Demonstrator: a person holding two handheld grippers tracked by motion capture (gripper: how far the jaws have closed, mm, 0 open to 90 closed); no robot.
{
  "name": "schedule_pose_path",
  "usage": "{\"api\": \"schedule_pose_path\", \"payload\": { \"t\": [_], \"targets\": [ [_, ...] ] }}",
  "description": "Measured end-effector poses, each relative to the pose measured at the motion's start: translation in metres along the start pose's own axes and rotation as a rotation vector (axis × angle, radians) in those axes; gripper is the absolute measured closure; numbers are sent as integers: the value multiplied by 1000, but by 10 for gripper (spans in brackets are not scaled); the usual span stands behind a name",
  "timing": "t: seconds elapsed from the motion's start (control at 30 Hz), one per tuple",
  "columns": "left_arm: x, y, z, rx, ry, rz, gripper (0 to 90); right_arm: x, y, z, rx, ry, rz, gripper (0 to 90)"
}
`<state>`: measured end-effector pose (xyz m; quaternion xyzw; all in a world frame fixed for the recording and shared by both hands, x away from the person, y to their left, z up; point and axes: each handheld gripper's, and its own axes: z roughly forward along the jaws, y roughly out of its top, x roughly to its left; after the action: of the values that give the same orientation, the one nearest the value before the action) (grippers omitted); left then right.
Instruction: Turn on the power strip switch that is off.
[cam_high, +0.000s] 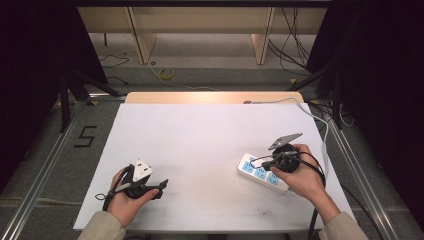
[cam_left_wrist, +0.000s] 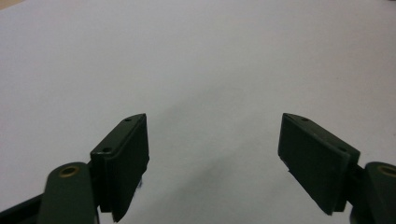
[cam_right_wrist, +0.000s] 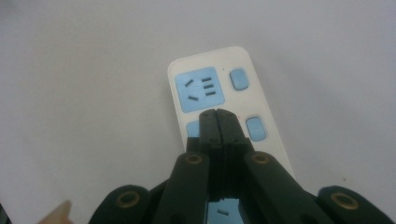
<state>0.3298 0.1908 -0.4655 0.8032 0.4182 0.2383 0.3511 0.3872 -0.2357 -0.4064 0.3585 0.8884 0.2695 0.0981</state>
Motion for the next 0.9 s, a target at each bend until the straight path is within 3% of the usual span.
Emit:
{"api": "schedule_pose_path", "payload": {
  "t": [0.9],
  "targets": [
    [0, 0, 0, 1, 2, 2, 246, -5, 12, 3, 23, -3, -7, 900]
  ]
}}
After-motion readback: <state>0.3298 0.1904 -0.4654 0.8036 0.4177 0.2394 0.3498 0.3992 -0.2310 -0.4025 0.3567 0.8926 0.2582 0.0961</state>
